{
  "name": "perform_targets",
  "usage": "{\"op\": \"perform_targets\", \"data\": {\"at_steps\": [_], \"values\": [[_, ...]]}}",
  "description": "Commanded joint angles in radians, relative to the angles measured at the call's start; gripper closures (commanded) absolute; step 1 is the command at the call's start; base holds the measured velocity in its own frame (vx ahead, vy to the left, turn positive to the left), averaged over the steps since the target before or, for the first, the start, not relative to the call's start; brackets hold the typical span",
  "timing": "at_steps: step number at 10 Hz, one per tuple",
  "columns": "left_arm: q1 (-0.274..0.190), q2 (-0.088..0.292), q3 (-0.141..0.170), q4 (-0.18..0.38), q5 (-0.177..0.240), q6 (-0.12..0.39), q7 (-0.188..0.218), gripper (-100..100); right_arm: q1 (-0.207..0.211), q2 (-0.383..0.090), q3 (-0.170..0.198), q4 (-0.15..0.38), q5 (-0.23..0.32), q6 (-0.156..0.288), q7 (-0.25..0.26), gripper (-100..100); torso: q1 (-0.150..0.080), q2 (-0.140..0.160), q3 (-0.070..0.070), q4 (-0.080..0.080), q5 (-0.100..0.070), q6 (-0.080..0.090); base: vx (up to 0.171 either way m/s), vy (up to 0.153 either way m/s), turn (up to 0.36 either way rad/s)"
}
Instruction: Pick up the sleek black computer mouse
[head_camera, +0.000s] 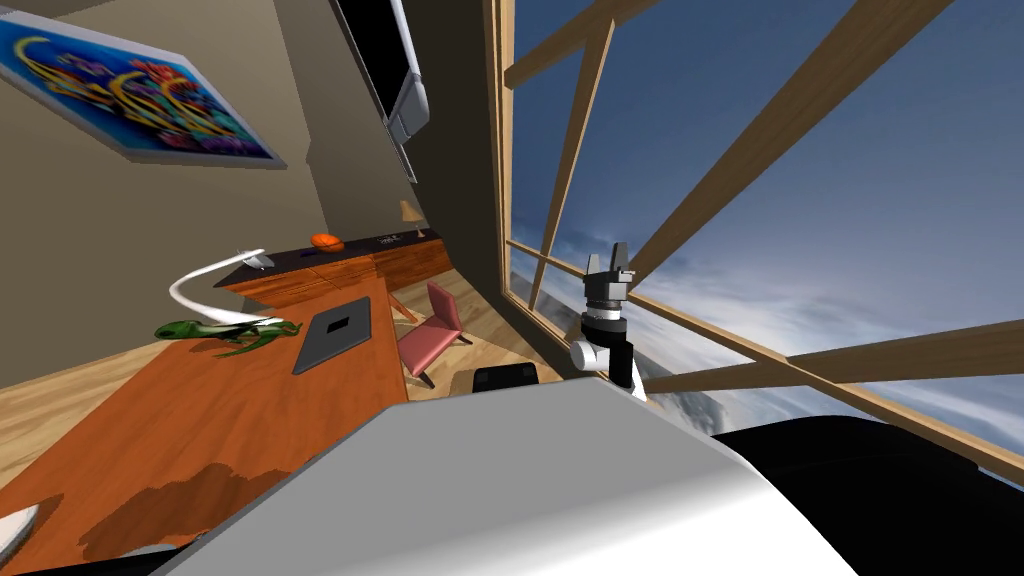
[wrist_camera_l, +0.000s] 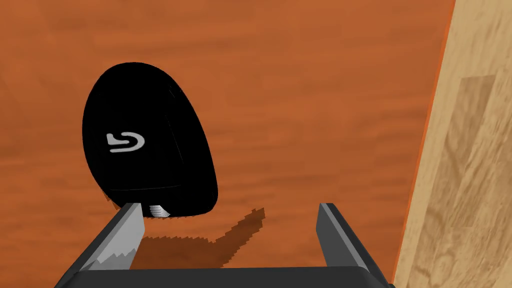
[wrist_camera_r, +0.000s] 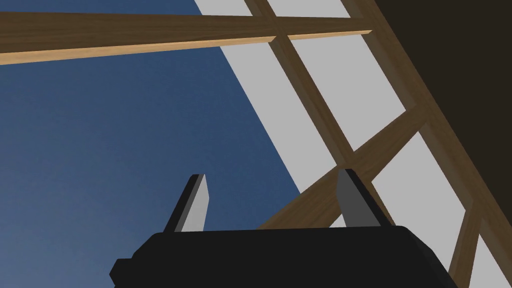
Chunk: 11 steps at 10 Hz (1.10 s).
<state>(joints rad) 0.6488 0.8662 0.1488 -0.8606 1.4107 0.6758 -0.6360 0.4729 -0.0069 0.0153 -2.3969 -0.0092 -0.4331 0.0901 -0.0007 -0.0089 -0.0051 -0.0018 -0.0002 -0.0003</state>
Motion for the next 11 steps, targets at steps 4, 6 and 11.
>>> {"op": "perform_targets", "data": {"at_steps": [4, 6, 11], "values": [[0.011, 0.023, -0.015, 0.105, 0.095, 0.083, -0.045, -100, 0.000, 0.000, 0.000, 0.000, 0.000, 0.000, 0.000, 0, 0.002, 0.000, 0.000, 0.000, 0.000, 0.000, 0.151, 0.034, -0.052], [0.008, 0.026, -0.026, 0.144, 0.128, 0.112, -0.064, -100, 0.000, 0.000, 0.000, 0.000, 0.000, 0.000, 0.000, 0, 0.002, 0.002, 0.001, 0.000, 0.000, 0.000, 0.117, 0.031, -0.042], [-0.031, -0.011, -0.032, 0.125, 0.105, 0.167, -0.032, -100, 0.000, 0.000, 0.000, 0.000, 0.000, 0.000, 0.000, 0, -0.001, 0.007, 0.004, 0.001, 0.000, -0.001, 0.068, 0.025, 0.009]]}}
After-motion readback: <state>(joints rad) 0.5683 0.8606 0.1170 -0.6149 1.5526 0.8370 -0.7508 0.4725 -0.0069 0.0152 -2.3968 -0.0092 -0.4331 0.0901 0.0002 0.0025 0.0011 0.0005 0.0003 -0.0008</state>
